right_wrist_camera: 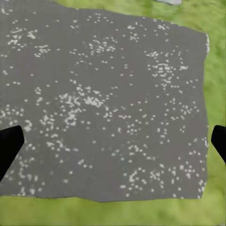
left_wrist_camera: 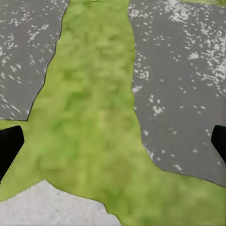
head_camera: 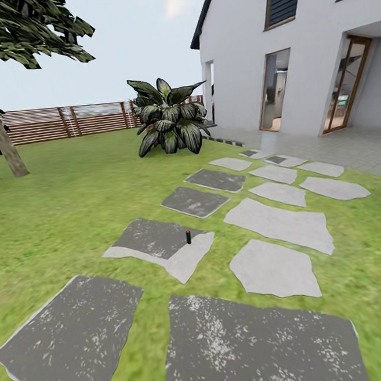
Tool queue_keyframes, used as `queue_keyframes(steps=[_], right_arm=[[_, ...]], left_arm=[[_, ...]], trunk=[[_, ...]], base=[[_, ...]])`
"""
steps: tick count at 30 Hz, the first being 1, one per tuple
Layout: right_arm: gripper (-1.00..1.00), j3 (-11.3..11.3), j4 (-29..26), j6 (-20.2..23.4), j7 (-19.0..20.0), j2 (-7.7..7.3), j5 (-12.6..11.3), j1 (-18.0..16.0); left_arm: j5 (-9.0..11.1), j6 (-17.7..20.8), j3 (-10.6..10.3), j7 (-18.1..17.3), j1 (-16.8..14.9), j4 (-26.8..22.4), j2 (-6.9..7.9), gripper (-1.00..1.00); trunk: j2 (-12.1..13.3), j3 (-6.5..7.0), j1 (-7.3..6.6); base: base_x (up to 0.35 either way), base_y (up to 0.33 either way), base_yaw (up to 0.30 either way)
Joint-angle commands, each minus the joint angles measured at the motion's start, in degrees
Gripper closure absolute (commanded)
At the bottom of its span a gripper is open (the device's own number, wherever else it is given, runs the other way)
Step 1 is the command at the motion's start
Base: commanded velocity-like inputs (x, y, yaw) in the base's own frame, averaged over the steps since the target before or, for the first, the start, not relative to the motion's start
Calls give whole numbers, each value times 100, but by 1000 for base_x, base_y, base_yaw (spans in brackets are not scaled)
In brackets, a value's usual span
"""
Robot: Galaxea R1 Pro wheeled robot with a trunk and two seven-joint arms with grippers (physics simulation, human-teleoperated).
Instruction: Pick up the pesticide atomizer in the garden and spray insectifuge to fully cover both potted plants in the garden.
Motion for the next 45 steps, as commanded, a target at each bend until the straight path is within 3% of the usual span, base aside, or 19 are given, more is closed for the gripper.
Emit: queue_keyframes(steps=[1,32,45], right_arm=[[-100,-3,4,-18,-9,1,2,-3],[-100,-3,13,-18,-9,1,5,-3],[-100,-3,13,-18,-9,1,2,-3]], left_arm=[[1,-18,0,2,-3,4,0,-100],[-3,-13,0,2,-3,4,0,-100],[-6,-11,0,2,-3,4,0,-100]], trunk=[[-2,-5,3],[-2,-5,3],[-2,-5,3]], base=[[339,0,0],[339,-1,0],[294,-139,0]])
